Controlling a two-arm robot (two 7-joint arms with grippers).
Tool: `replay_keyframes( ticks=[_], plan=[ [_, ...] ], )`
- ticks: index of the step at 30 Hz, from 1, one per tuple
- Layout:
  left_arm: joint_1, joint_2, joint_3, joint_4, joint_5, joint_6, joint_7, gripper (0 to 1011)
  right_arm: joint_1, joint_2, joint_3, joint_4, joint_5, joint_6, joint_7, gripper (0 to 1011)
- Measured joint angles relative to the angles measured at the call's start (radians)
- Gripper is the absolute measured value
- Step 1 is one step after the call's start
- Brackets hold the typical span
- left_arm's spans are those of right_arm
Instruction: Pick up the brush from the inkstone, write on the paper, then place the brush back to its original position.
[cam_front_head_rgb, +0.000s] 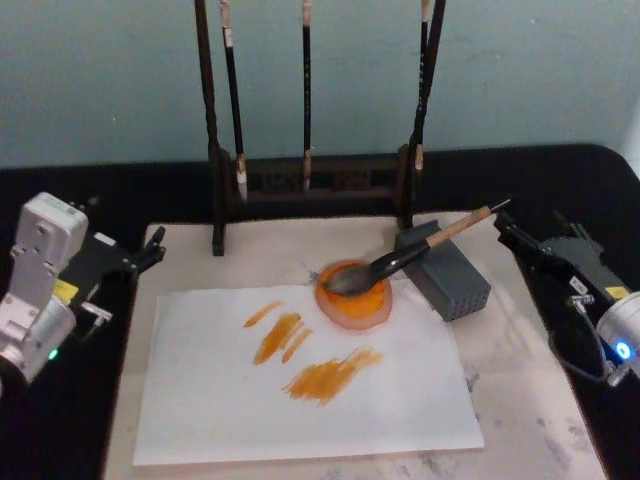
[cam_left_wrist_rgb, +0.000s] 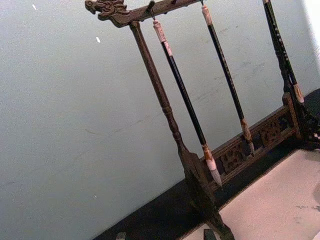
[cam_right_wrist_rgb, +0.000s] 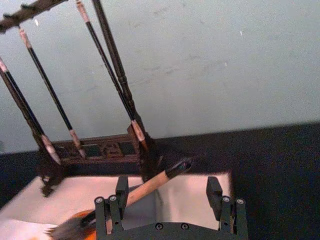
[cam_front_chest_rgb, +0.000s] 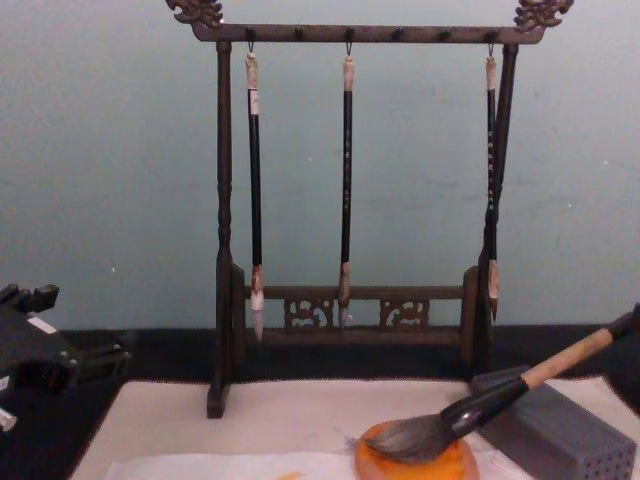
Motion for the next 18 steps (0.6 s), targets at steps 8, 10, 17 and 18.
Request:
replay_keyframes(
  ticks=[8, 10, 17, 18],
  plan=[
    [0.000, 0.000, 0.000, 0.000, 0.000, 0.000, 0.000, 1001, -0.045, -0.058, 0.064, -0.006, 0.160, 0.080, 0.041, 1000],
    [0.000, 0.000, 0.000, 0.000, 0.000, 0.000, 0.000, 1001, -0.048, -0.076, 0.075, 0.012, 0.225, 0.105, 0.058, 1000],
    [0.000, 0.000, 0.000, 0.000, 0.000, 0.000, 0.000, 1001, -0.023, -0.112, 0.077, 0.081, 0.337, 0.145, 0.114, 1000],
    [0.000, 0.000, 0.000, 0.000, 0.000, 0.000, 0.000, 1001, -0.012, -0.117, 0.072, 0.098, 0.351, 0.148, 0.129, 1000]
  ],
)
